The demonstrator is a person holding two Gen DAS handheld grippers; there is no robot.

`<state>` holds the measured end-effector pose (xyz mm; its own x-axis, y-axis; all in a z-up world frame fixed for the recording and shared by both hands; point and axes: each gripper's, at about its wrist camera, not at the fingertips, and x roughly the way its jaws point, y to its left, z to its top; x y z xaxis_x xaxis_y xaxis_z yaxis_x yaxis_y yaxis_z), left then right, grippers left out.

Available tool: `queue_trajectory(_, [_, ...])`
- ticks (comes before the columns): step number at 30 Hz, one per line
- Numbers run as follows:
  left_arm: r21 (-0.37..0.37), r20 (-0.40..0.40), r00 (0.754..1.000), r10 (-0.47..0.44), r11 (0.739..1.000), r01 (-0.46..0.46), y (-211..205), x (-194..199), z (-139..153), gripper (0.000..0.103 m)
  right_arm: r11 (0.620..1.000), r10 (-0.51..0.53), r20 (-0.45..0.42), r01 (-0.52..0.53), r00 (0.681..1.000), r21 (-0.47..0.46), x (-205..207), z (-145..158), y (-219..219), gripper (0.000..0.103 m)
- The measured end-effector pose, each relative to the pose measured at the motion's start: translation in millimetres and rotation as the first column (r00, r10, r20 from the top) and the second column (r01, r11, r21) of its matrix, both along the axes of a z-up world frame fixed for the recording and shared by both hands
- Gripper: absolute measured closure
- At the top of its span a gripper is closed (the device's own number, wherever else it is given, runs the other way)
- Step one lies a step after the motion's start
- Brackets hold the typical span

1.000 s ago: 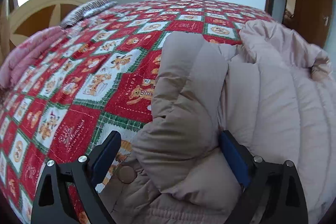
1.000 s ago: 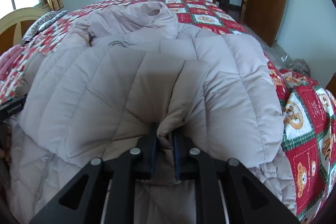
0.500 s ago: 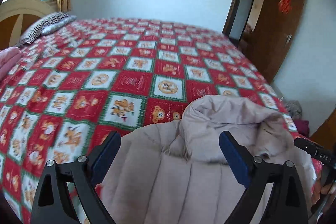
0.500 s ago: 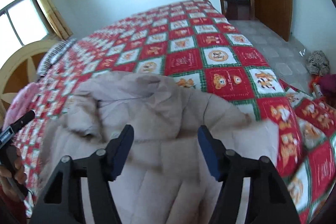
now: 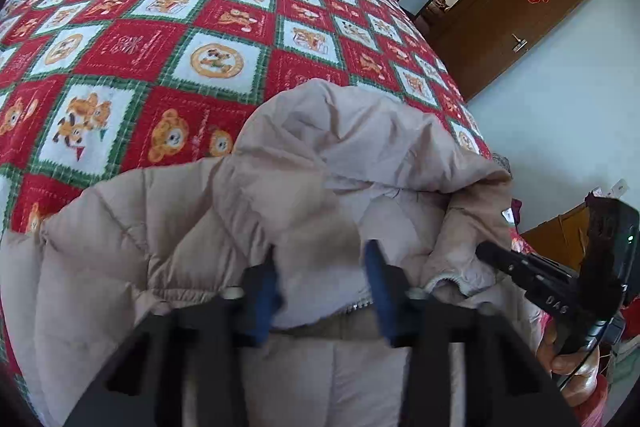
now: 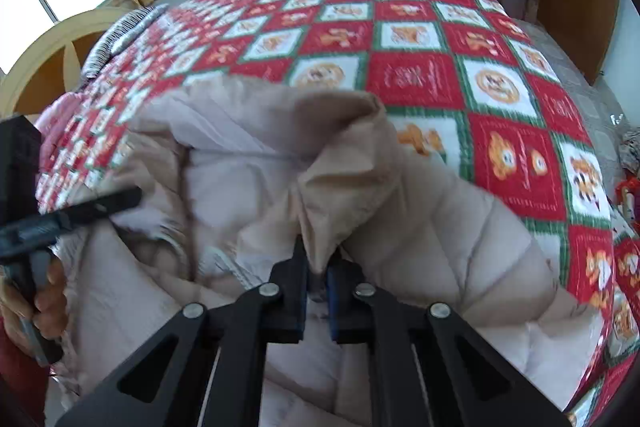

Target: Fold large clothes

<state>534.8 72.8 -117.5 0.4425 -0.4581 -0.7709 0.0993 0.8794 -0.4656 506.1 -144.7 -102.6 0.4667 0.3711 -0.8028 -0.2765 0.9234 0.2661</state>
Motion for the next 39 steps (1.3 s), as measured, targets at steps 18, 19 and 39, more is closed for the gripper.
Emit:
queue_trajectory(18, [0.130, -0.033, 0.999, 0.034, 0.991, -0.030, -1, 9, 25, 0.083, 0.938, -0.141, -0.165, 0.185, 0.976, 0.292, -5, 4, -21, 0.093])
queue_trajectory(19, [0.168, -0.034, 0.999, 0.041, 0.985, -0.034, 0, 7, 19, 0.083, 0.949, -0.156, -0.169, 0.195, 0.973, 0.247, -6, -5, -21, 0.093])
queue_trajectory(39, [0.200, 0.277, 0.955, 0.108, 0.965, -0.167, 41, 25, 90, 0.010, 0.974, -0.225, 0.216, 0.225, 0.950, 0.023, 0, 66, -35, 0.052])
